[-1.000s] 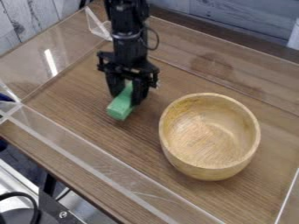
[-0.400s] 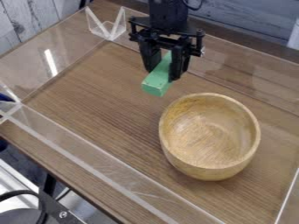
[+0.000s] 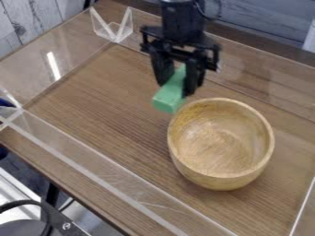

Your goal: Put the green block in the brown bowl

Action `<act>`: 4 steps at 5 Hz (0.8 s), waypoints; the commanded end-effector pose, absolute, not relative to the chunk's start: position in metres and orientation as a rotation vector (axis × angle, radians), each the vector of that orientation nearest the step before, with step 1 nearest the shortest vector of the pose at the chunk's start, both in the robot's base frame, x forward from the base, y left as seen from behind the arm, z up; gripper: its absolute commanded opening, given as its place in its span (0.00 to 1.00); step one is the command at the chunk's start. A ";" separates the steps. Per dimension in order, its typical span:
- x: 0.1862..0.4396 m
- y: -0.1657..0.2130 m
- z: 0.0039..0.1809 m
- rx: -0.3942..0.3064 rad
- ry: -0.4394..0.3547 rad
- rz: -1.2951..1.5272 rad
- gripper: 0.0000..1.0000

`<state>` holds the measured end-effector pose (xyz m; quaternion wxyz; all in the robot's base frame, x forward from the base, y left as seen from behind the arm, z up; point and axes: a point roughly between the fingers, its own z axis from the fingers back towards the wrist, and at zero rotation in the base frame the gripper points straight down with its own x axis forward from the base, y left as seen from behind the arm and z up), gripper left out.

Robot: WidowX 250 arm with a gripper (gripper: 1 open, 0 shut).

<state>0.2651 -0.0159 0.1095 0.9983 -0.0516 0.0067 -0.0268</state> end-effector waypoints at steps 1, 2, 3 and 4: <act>0.268 -0.038 0.118 -0.105 -0.046 -0.097 0.00; 0.266 -0.058 0.111 -0.106 -0.036 -0.129 0.00; 0.265 -0.066 0.105 -0.108 -0.024 -0.146 0.00; 0.262 -0.071 0.096 -0.105 -0.009 -0.159 0.00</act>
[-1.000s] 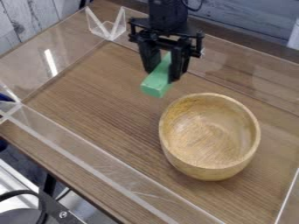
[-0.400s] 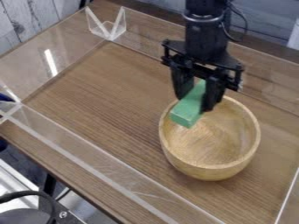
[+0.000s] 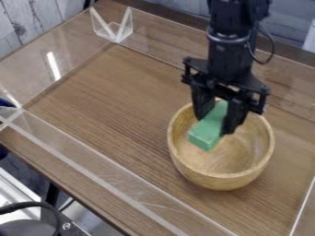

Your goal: Put the green block in the brown bowl

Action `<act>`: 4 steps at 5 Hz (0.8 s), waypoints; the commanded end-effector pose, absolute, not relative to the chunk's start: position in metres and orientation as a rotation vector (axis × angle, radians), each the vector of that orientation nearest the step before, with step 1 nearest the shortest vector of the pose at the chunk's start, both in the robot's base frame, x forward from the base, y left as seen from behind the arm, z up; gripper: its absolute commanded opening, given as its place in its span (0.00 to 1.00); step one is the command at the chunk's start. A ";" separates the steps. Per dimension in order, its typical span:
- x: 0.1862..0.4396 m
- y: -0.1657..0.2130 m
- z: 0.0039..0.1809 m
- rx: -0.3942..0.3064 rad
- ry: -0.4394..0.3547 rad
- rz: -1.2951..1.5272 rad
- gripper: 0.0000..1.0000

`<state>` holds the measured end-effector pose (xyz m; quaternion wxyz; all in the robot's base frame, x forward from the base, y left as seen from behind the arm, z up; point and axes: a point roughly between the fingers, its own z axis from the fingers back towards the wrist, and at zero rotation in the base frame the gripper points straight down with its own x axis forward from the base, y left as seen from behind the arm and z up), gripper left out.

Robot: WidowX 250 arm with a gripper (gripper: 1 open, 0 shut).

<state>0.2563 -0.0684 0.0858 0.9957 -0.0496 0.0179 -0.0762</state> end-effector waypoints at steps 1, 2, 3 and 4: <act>0.261 -0.074 0.087 -0.102 0.004 -0.168 0.00; 0.260 -0.075 0.077 -0.099 0.015 -0.175 0.00; 0.260 -0.076 0.070 -0.098 0.024 -0.179 0.00; 0.260 -0.077 0.066 -0.102 0.029 -0.186 0.00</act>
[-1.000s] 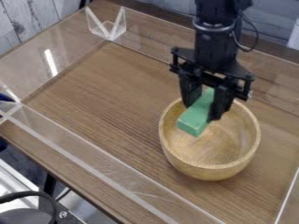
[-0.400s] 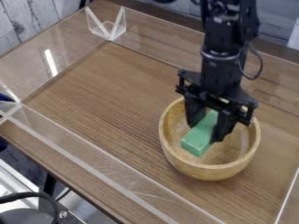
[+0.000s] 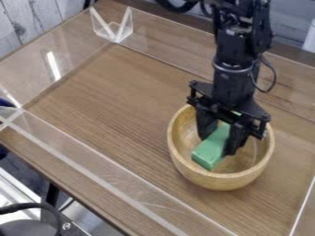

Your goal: Put the green block in the brown bowl

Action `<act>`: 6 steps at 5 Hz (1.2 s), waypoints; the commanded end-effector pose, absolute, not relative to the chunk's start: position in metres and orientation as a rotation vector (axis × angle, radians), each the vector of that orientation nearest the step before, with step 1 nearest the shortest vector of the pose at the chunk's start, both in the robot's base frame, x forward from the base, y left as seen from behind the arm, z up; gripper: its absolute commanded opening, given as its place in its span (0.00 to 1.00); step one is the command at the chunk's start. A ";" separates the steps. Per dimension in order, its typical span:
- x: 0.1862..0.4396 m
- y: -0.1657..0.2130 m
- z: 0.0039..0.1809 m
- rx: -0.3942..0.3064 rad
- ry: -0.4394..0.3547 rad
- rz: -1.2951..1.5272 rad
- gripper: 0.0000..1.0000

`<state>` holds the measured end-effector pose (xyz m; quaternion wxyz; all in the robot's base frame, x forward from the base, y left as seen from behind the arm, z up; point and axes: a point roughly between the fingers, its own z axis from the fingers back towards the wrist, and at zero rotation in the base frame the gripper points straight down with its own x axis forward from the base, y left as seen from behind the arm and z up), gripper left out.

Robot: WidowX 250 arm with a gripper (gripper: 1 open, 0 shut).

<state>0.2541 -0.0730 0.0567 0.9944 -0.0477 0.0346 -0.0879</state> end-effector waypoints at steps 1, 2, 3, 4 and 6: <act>0.260 -0.077 0.063 -0.106 0.032 -0.193 0.00; 0.259 -0.077 0.061 -0.109 0.034 -0.199 0.00; 0.258 -0.077 0.060 -0.111 0.035 -0.206 0.00; 0.257 -0.078 0.060 -0.114 0.035 -0.213 0.00; 0.255 -0.078 0.061 -0.119 0.031 -0.227 0.00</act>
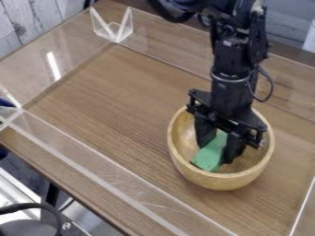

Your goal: Put the green block in the brown bowl

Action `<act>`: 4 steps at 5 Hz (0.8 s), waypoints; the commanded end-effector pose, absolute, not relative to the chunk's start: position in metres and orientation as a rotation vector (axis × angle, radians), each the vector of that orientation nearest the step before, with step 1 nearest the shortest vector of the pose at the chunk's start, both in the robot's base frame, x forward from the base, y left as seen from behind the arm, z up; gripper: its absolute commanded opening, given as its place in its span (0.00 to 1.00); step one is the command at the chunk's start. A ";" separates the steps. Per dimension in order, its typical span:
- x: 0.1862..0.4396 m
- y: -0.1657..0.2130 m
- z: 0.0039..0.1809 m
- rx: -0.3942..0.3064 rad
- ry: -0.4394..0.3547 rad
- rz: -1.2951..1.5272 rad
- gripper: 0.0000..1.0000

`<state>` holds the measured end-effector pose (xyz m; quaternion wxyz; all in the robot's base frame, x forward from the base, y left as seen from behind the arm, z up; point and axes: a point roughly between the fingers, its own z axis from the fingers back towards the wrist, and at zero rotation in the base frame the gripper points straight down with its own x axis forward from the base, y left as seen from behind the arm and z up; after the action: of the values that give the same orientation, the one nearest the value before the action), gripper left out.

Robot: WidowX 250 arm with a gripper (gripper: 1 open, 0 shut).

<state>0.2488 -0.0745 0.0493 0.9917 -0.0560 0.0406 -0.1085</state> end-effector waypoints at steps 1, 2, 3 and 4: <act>0.254 -0.079 0.062 -0.122 0.028 -0.233 0.00; 0.253 -0.079 0.064 -0.125 0.026 -0.240 0.00; 0.252 -0.080 0.065 -0.127 0.024 -0.246 0.00; 0.251 -0.080 0.067 -0.130 0.022 -0.251 0.00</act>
<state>0.2447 -0.0750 0.0523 0.9903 -0.0606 0.0410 -0.1178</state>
